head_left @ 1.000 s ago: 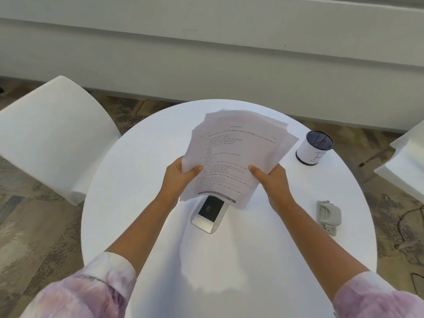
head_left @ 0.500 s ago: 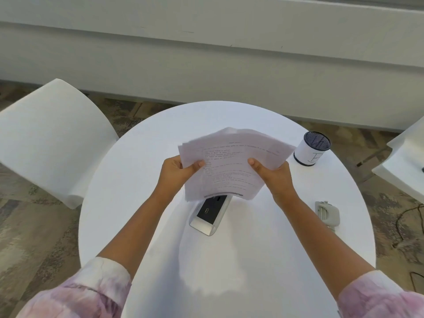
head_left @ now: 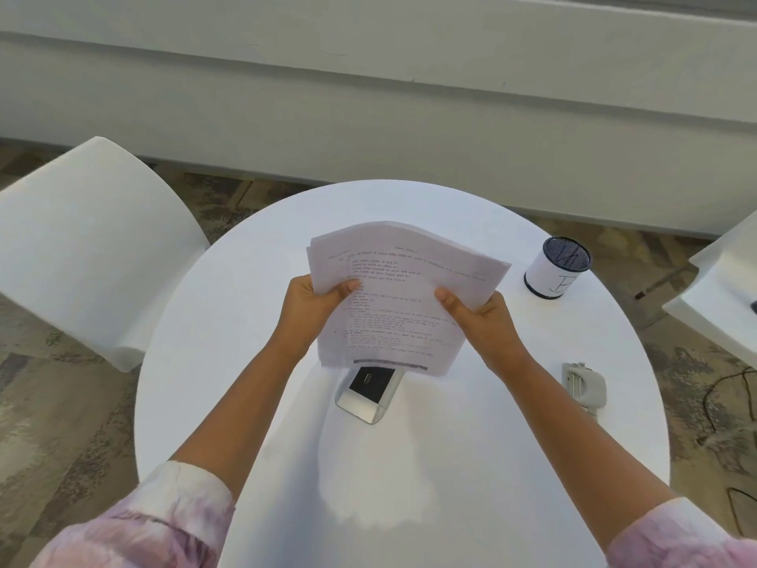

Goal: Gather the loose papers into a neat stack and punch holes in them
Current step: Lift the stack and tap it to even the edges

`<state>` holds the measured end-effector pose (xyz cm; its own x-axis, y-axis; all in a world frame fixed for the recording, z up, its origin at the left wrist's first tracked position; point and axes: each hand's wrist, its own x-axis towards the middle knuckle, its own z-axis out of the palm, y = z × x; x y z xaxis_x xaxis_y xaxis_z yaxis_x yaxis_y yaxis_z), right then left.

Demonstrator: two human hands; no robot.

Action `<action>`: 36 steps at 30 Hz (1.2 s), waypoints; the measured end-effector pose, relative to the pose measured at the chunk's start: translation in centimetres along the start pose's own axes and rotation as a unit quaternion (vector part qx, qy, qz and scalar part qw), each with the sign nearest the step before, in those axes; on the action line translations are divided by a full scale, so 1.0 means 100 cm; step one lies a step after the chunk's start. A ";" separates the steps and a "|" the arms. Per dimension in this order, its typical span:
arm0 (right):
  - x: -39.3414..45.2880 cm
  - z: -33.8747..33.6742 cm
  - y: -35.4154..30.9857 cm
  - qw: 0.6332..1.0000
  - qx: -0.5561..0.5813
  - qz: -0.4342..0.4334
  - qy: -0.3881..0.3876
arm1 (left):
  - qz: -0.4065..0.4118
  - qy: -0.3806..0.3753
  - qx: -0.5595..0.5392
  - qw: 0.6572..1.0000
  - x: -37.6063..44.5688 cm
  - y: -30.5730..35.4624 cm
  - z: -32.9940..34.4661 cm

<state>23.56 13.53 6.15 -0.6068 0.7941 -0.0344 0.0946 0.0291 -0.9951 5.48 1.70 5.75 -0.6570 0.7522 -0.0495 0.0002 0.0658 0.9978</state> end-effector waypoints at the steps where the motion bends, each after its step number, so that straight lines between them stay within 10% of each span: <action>1: 0.000 -0.001 -0.002 1.000 0.004 -0.004 0.002 | 0.006 -0.003 -0.008 1.000 -0.001 0.001 0.001; 24: 0.003 -0.006 0.051 0.996 -0.078 0.018 0.034 | -0.038 0.026 -0.056 0.997 0.001 -0.028 0.008; 29: -0.002 -0.007 0.083 0.967 -0.020 0.231 0.108 | -0.062 0.072 -0.153 0.984 0.006 -0.032 0.008; 36: -0.017 0.022 0.109 0.892 0.253 0.375 -0.020 | -0.117 0.094 -0.267 0.952 0.001 -0.042 0.020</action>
<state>23.87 11.15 -4.85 -0.5508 0.4523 -0.7015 0.1239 -0.7869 -0.6046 6.96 2.83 1.42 -0.7152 0.6245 -0.3139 -0.5126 -0.1634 0.8429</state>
